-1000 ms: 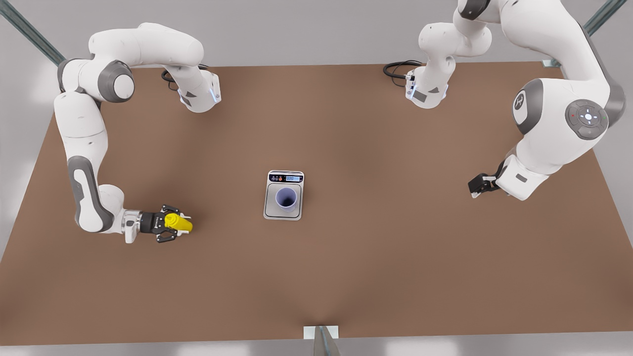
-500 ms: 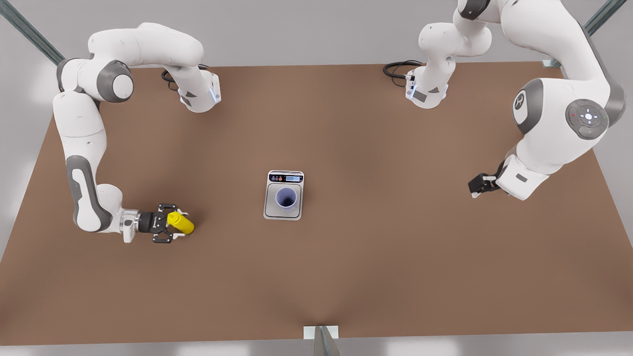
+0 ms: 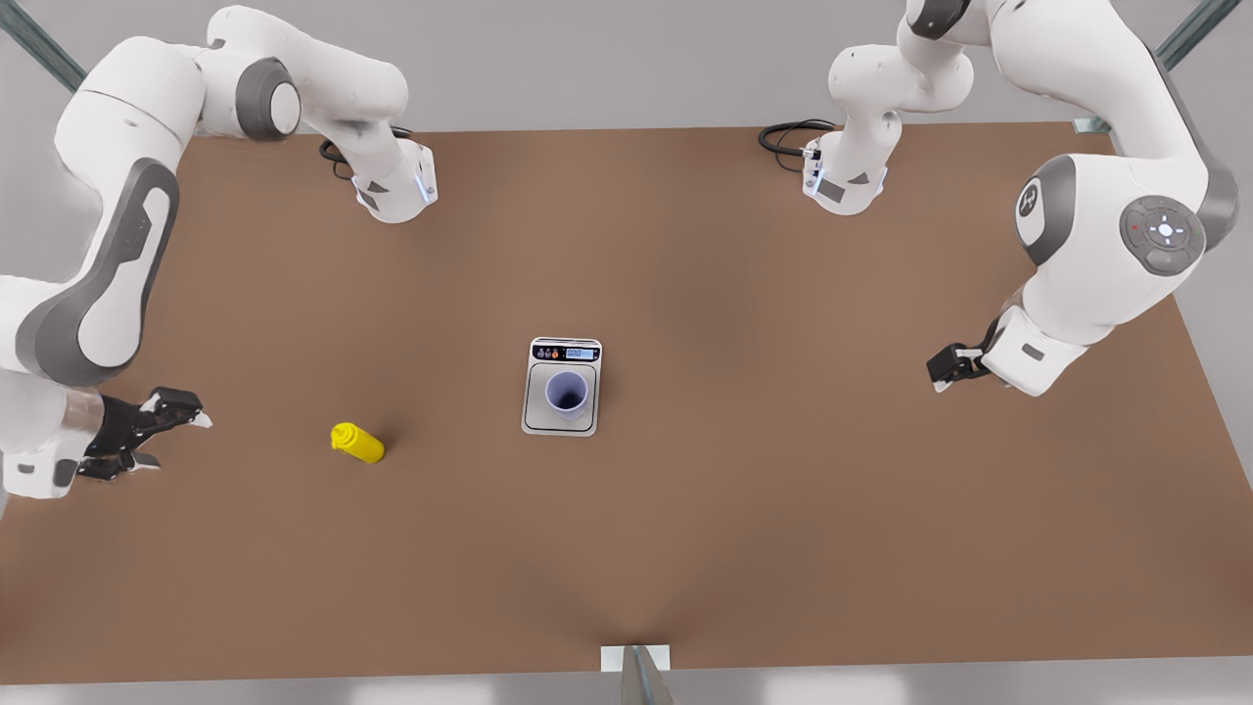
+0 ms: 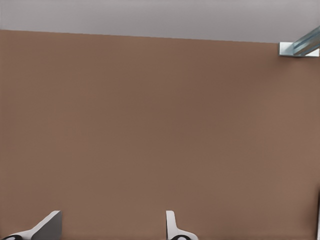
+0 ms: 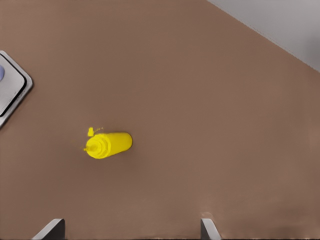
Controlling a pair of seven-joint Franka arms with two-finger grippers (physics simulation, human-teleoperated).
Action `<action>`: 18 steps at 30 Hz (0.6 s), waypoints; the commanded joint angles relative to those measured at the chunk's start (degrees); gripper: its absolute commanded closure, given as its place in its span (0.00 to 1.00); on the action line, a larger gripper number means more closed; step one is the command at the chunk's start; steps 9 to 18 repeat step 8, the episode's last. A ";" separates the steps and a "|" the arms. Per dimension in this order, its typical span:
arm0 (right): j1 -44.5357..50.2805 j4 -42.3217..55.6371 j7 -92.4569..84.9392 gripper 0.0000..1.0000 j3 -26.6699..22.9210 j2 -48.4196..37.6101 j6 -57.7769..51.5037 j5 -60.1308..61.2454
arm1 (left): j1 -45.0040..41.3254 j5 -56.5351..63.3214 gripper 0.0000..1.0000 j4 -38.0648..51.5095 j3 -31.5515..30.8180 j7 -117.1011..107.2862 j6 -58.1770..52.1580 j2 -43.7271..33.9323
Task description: Move cup to the weight, pick up sauce bottle, pour sauce
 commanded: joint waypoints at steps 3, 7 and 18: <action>2.64 -9.30 24.40 0.00 2.56 -8.37 2.50 -6.83 | 0.00 0.00 0.00 0.00 0.00 0.00 0.00 0.00; 4.84 -15.10 29.88 0.00 3.00 -14.18 4.17 -6.83 | 0.00 0.00 0.00 0.00 0.00 0.00 0.35 0.00; 4.92 -15.19 29.88 0.00 3.09 -14.27 4.17 -6.92 | 0.00 0.00 0.00 -0.09 0.00 0.00 0.35 0.00</action>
